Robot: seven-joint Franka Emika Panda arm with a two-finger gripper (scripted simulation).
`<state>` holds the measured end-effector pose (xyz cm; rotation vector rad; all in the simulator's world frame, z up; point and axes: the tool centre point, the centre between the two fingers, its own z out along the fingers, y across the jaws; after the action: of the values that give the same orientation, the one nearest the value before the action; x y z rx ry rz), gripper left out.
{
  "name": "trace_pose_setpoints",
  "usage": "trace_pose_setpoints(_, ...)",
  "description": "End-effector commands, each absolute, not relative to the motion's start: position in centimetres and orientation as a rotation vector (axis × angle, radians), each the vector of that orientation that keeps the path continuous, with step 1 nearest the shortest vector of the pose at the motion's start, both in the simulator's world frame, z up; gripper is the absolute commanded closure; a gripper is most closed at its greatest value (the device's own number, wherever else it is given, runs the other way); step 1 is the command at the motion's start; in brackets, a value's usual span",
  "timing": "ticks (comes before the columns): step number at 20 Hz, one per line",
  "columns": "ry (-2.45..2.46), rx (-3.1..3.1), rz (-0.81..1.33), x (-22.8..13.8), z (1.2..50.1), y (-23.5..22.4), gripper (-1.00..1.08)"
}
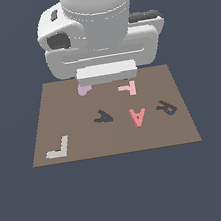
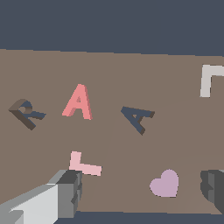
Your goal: Insert a designated object into the corresponding slot on a board.
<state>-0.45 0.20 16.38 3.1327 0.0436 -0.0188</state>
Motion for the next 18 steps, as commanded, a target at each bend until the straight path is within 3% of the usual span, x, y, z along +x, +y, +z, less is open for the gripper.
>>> trace_pose_setpoints(1, 0.044, 3.133, -0.019, -0.4, 16.4, 0.2, -0.92)
trace_pose_setpoints(9, 0.01, 3.134, -0.016, 0.2, 14.8, 1.3, -0.92)
trace_pose_setpoints(18, -0.095, 3.136, -0.009, 2.6, 10.0, 4.7, -0.92)
